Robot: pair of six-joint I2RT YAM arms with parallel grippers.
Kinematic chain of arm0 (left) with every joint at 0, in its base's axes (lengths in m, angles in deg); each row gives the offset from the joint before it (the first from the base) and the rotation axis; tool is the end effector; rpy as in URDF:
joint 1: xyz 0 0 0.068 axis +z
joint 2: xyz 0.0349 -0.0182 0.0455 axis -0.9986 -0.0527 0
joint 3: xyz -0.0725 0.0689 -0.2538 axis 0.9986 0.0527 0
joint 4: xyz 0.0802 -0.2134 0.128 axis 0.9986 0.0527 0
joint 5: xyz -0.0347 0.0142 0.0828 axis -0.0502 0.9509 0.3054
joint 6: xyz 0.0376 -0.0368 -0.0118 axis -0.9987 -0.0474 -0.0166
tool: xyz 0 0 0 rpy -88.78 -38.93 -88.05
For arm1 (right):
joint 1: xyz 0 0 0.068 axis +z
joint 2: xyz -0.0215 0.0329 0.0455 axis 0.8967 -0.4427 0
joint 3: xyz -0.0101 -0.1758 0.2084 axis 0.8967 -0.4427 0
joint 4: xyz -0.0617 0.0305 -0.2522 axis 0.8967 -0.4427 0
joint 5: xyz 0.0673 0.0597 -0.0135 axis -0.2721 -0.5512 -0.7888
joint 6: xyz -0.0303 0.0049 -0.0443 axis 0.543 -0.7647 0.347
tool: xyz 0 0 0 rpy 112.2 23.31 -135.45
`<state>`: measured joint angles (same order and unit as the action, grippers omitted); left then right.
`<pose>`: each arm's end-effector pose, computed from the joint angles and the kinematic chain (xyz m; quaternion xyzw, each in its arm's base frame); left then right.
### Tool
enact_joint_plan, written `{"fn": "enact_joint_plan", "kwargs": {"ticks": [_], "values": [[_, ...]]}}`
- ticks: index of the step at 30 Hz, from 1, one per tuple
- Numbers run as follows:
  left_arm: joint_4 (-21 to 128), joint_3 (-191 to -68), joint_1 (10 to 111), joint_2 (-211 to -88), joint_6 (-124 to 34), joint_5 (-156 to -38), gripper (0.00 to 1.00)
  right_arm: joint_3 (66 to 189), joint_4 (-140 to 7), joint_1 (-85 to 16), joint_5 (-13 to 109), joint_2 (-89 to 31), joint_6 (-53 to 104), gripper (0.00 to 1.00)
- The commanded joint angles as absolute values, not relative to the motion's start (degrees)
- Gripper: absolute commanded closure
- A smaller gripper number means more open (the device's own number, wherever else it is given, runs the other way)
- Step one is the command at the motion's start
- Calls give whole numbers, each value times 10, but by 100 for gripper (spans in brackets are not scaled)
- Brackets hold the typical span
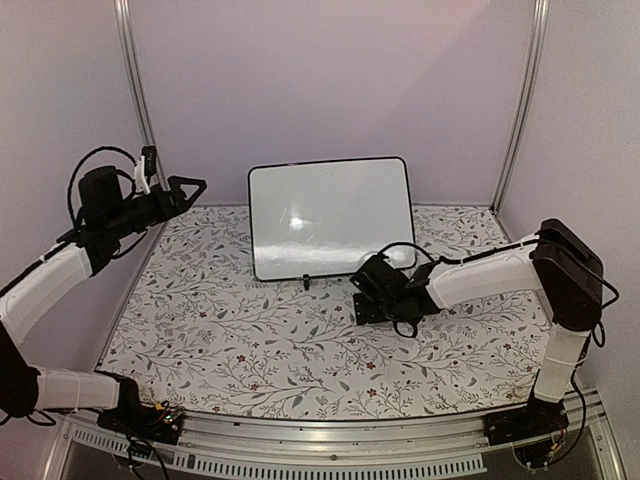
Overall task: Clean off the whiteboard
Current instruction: Reset both arms
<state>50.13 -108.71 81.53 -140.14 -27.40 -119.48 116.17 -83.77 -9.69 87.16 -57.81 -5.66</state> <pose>0.2656 -0.0434 0.3338 0.0143 0.7548 -0.3778 0.5360 0.2333 0.2898 0.1362 -0.0690 0.9360 -0.0241 0.3443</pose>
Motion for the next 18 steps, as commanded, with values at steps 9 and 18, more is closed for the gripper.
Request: {"fn": "enact_joint_plan", "kwargs": {"ticks": [9, 18], "values": [[638, -1014, 724, -1281, -377, -1107, 0, 1049, -748, -90, 819, -251, 88, 1], [670, -993, 662, -1229, -432, -1104, 0, 1009, -784, -90, 813, -71, 153, 1]]}}
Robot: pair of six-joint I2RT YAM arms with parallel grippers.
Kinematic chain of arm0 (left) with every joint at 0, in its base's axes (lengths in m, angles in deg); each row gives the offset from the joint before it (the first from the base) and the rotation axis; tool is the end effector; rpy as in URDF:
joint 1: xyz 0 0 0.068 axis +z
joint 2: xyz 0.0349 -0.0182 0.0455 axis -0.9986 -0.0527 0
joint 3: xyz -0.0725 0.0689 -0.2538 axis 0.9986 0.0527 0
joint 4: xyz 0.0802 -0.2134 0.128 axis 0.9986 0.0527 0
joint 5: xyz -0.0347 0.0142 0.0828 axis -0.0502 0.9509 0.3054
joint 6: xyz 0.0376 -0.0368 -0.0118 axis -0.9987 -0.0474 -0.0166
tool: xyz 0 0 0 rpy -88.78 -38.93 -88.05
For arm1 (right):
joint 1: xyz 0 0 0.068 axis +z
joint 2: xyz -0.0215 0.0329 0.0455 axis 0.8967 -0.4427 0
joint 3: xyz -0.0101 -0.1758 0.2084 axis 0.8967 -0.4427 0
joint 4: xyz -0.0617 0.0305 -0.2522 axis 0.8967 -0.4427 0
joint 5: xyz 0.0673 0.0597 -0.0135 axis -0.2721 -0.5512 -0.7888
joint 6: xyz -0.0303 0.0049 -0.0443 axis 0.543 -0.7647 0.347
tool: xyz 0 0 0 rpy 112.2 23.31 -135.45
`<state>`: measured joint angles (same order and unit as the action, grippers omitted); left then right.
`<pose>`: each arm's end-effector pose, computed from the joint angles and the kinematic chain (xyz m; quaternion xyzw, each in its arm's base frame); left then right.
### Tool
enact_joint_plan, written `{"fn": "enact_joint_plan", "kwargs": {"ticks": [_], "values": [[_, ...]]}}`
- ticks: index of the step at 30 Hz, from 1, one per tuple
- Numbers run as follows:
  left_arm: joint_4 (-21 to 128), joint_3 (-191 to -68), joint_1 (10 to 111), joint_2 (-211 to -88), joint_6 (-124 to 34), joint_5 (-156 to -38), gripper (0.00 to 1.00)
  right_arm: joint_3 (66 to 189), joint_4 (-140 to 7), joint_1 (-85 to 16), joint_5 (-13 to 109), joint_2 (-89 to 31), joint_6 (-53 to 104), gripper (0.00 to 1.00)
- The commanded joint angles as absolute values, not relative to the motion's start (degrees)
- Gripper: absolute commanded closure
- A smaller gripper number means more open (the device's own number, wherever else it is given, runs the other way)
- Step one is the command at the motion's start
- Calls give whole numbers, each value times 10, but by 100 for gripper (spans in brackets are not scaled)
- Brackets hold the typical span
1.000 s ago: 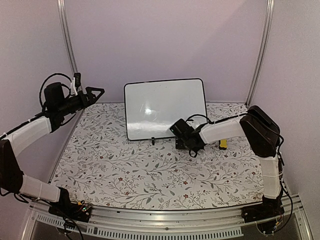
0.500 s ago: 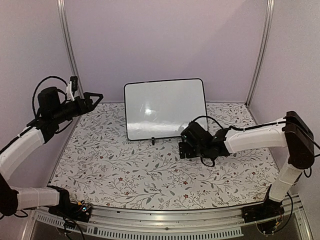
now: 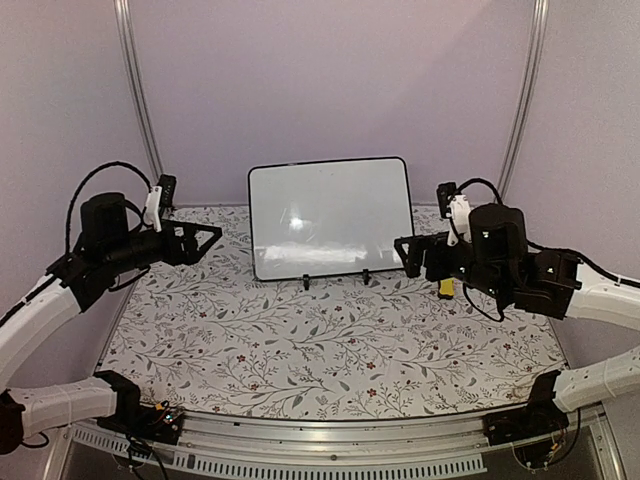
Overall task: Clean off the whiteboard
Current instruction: Reset both arms
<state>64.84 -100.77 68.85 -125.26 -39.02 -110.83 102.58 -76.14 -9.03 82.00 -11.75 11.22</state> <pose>0.1934 -0.0772 0.3143 0.1154 0.7895 -0.3243 0.5082 0.1593 0.1975 0.3125 -0.1150 0.8146 0.1786 0.5398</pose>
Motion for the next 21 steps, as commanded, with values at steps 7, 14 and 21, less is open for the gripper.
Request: {"fn": "enact_joint_plan", "kwargs": {"ticks": [7, 14, 21], "values": [[676, -975, 611, -1207, -478, -1176, 0, 995, -832, -91, 798, 12, 185, 1], [658, -947, 580, -1154, -489, -1204, 0, 989, -843, -91, 793, 64, 207, 1], [657, -942, 576, -1143, -495, -1204, 0, 990, -842, -90, 822, 68, 214, 1]]}}
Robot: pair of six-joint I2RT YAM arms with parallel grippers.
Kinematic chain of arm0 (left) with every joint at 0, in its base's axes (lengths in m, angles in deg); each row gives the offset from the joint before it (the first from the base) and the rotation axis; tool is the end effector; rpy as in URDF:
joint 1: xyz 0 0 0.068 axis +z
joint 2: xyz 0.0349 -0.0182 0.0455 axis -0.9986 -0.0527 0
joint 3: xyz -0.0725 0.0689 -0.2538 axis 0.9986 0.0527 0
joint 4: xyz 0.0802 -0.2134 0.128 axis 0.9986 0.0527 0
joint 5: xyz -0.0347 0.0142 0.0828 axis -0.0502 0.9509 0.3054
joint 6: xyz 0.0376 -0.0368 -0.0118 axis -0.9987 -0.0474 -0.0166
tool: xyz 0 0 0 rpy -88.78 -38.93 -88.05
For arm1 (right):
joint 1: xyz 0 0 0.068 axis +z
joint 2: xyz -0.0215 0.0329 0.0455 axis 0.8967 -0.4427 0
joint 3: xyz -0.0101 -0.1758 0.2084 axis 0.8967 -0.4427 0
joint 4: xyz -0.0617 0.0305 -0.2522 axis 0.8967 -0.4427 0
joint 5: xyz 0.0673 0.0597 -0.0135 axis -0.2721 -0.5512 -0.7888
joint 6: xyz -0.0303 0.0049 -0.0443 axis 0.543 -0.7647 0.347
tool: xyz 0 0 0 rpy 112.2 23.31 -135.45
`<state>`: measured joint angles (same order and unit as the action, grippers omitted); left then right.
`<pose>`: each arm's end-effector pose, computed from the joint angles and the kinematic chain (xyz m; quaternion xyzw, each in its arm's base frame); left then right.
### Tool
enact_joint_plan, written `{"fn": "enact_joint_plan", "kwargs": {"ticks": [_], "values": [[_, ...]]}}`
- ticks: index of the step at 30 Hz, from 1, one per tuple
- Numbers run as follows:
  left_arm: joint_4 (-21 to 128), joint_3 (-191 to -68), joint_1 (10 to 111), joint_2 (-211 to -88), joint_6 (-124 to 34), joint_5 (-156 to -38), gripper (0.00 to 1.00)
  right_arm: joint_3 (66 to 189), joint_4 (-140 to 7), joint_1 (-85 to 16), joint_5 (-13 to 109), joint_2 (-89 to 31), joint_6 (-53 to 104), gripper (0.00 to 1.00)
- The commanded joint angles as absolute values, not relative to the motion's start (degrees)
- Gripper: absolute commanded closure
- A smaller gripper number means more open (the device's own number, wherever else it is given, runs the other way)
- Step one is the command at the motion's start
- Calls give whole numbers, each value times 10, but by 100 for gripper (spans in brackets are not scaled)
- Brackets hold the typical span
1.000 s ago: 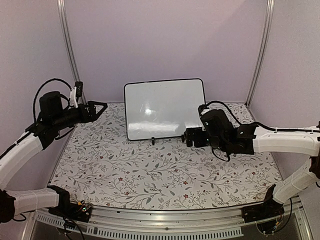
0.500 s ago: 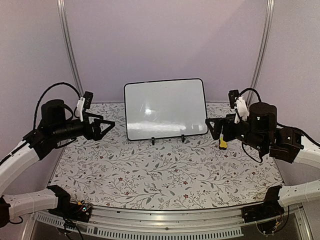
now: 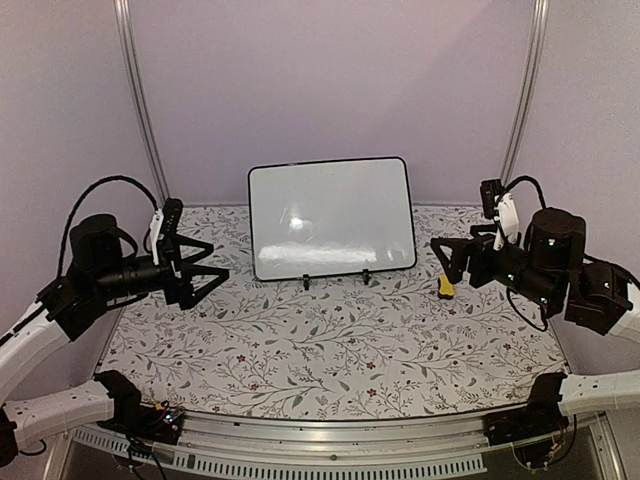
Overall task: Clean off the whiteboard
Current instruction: Reset both arms
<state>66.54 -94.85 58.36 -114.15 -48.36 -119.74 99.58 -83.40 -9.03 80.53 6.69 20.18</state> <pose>0.1381 -0.0960 0.3080 0.2946 0.7172 -0.3866 0.4993 0.1160 0.1377 0.3448 -0.1592 0.7697 0.1842 0.5901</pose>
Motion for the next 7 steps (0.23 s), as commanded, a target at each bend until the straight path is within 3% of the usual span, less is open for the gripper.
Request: {"fn": "enact_joint_plan", "kwargs": {"ticks": [1, 7], "values": [[659, -943, 576, -1144, -495, -1201, 0, 989, -842, -90, 830, 68, 213, 1], [657, -941, 575, -1129, -494, -1193, 0, 979, -826, -90, 832, 96, 216, 1]]}}
